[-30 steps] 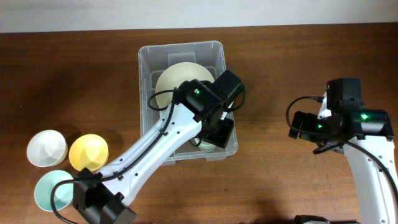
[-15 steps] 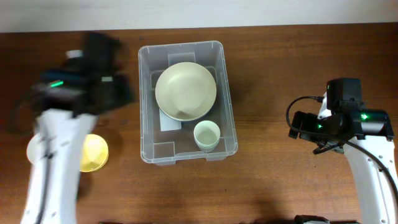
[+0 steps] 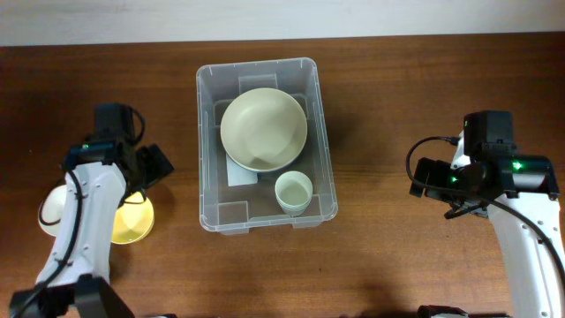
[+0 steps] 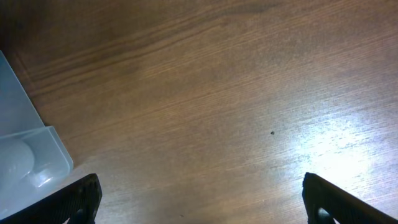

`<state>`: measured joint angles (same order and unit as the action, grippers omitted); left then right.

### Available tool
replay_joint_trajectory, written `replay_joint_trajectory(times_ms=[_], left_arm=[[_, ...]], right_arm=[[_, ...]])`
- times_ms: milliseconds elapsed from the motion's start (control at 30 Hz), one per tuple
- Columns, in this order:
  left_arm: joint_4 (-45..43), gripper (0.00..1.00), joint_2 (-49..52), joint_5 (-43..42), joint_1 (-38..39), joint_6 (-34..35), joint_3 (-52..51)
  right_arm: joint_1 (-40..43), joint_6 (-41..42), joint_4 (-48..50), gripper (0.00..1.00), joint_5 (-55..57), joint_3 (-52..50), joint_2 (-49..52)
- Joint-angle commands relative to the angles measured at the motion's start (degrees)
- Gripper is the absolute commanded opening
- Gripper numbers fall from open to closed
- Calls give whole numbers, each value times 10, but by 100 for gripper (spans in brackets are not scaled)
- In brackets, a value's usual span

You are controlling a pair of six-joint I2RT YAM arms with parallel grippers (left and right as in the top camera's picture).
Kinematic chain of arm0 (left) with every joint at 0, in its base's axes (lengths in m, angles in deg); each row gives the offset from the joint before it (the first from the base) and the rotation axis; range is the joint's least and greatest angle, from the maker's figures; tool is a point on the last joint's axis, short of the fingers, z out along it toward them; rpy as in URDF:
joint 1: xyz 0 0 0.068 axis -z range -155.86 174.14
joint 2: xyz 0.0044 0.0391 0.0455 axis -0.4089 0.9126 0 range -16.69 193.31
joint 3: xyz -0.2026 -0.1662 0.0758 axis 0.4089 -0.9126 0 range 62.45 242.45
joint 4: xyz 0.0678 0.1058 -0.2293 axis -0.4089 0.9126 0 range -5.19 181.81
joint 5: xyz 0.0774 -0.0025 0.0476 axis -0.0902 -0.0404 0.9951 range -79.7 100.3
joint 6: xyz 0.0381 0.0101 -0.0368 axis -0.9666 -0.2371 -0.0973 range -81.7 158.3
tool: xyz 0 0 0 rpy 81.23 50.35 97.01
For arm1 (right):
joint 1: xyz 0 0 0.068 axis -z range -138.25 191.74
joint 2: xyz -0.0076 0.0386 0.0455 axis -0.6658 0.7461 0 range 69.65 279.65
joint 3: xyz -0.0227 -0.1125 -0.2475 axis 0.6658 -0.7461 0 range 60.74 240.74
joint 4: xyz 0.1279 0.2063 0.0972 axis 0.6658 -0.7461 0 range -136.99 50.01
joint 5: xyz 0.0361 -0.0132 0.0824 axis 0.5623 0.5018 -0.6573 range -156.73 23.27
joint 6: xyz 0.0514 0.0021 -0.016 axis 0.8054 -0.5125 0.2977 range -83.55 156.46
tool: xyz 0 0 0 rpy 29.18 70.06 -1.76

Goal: Pack container
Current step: 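Move the left gripper to the yellow bowl and grasp its rim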

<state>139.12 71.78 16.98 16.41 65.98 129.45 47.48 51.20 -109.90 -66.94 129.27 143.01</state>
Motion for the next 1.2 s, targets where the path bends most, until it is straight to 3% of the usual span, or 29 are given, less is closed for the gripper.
replay_joint_trajectory(times_ms=[0,267,400,467,567,667,767,933,1167], left_arm=[[-23,94,35,-24,-13,-31,-29],[-39,89,144,-25,-26,-31,-31],[-40,68,148,-24,-26,-31,-31],[-42,50,148,-24,-26,-31,-31],[-41,15,148,-24,-26,-31,-31],[-42,1,148,-24,-26,-31,-31],[-38,0,148,-25,-25,-34,-23],[55,0,113,-26,16,-41,73],[118,0,-3,-26,156,-42,211]], right_arm=[[-5,-3,1,99,3,0,0],[-5,-3,1,99,3,0,0],[-5,-3,2,99,3,0,0],[-5,-3,1,99,3,0,0],[-5,-3,1,99,3,0,0],[-5,-3,2,99,3,0,0],[-5,-3,2,99,3,0,0],[-5,-3,2,99,3,0,0],[-5,-3,3,99,3,0,0]])
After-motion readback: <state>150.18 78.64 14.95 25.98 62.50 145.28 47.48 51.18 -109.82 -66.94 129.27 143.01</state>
